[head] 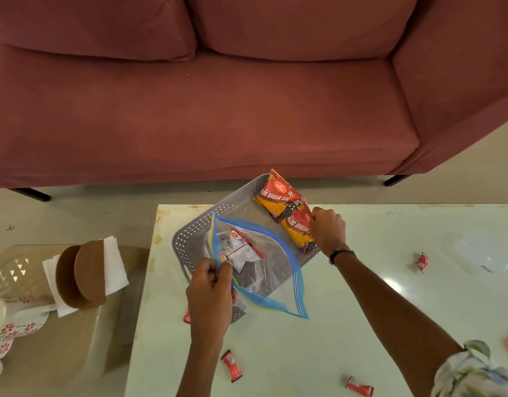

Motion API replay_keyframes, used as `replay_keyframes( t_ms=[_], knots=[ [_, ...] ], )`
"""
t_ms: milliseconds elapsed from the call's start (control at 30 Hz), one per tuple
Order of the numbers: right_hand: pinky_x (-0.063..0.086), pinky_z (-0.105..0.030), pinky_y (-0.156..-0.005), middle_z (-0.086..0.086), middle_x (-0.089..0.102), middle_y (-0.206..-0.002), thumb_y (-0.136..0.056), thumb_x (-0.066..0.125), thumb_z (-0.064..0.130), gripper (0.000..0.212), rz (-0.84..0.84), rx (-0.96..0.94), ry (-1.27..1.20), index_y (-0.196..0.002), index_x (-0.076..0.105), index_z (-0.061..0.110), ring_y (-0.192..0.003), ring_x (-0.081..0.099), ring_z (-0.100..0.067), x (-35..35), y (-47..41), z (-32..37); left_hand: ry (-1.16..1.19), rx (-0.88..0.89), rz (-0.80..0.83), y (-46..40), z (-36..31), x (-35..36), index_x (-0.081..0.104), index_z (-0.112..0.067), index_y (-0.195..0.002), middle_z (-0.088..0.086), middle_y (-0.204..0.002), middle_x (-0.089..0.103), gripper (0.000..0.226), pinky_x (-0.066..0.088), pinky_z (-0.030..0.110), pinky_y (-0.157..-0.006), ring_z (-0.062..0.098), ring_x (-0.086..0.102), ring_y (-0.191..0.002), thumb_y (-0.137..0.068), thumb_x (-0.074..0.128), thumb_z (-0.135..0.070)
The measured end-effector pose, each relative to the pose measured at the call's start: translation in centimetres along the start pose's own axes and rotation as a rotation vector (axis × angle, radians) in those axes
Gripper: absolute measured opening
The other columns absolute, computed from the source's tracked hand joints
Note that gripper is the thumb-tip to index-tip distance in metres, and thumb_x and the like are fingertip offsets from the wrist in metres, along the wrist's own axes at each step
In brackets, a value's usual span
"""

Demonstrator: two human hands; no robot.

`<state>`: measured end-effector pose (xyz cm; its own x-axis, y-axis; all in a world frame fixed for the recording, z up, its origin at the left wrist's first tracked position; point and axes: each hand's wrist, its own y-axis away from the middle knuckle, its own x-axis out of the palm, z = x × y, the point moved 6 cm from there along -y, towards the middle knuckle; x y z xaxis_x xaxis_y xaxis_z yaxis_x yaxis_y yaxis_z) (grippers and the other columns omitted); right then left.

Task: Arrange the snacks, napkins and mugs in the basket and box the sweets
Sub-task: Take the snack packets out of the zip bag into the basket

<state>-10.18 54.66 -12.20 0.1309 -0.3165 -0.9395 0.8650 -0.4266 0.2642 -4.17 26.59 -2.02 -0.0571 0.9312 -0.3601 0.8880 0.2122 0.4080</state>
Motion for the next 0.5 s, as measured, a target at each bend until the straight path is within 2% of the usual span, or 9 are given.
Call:
replay_keyframes(
  t_ms=[167, 267, 367, 400, 433, 500],
  knots=[
    [0.046, -0.030, -0.068, -0.014, 0.069, -0.103, -0.095, 0.044, 0.027, 0.027, -0.031, 0.016, -0.026, -0.102, 0.059, 0.006, -0.090, 0.066, -0.030, -0.5, 0.5, -0.3, -0.012, 0.003, 0.007, 0.1, 0.0, -0.1, 0.052, 0.005, -0.080, 0.018, -0.060, 0.054, 0.026, 0.042, 0.017, -0.039, 0.008, 0.045, -0.034, -0.090, 0.057, -0.018],
    [0.048, -0.029, -0.072, -0.010, 0.069, -0.105, -0.092, 0.054, 0.027, 0.025, -0.142, 0.019, -0.171, -0.106, 0.062, 0.009, -0.092, 0.066, -0.028, -3.8, 1.6, 0.3, -0.016, -0.008, 0.018, 0.2, 0.1, -0.3, 0.053, 0.005, -0.080, 0.018, -0.061, 0.055, 0.024, 0.044, 0.020, -0.042, 0.008, 0.046, -0.035, -0.089, 0.059, -0.017],
    [0.048, -0.023, -0.063, -0.003, 0.072, -0.089, -0.088, 0.062, 0.018, 0.010, -0.323, -0.187, -0.464, -0.092, 0.067, 0.011, -0.077, 0.066, -0.016, -10.6, 5.7, 3.5, 0.007, -0.028, 0.017, 0.4, 0.3, -0.8, 0.053, 0.003, -0.080, 0.015, -0.062, 0.056, 0.019, 0.046, 0.018, -0.041, 0.006, 0.048, -0.037, -0.088, 0.059, -0.013],
    [0.049, -0.021, -0.061, 0.000, 0.072, -0.082, -0.085, 0.064, 0.015, 0.006, -0.316, -0.274, -0.578, -0.086, 0.068, 0.011, -0.070, 0.065, -0.010, -12.6, 7.9, 4.9, 0.017, -0.033, 0.014, 0.5, 0.4, -1.0, 0.052, 0.002, -0.079, 0.014, -0.061, 0.055, 0.019, 0.045, 0.017, -0.040, 0.006, 0.047, -0.037, -0.088, 0.059, -0.012],
    [0.049, -0.017, -0.061, 0.002, 0.071, -0.075, -0.084, 0.065, 0.013, 0.005, -0.230, -0.338, -0.660, -0.082, 0.069, 0.011, -0.065, 0.062, -0.006, -13.7, 10.1, 6.7, 0.026, -0.037, 0.008, 0.5, 0.5, -1.2, 0.051, 0.002, -0.077, 0.013, -0.060, 0.053, 0.019, 0.044, 0.017, -0.040, 0.007, 0.046, -0.038, -0.088, 0.058, -0.011],
    [0.048, -0.015, -0.064, 0.001, 0.071, -0.072, -0.085, 0.063, 0.013, 0.009, 0.079, -0.426, -0.656, -0.081, 0.070, 0.011, -0.063, 0.062, -0.007, -12.7, 13.8, 10.4, 0.027, -0.043, -0.010, 0.5, 0.6, -1.7, 0.049, 0.002, -0.075, 0.016, -0.061, 0.052, 0.021, 0.043, 0.018, -0.040, 0.010, 0.045, -0.039, -0.088, 0.058, -0.011]
  ],
)
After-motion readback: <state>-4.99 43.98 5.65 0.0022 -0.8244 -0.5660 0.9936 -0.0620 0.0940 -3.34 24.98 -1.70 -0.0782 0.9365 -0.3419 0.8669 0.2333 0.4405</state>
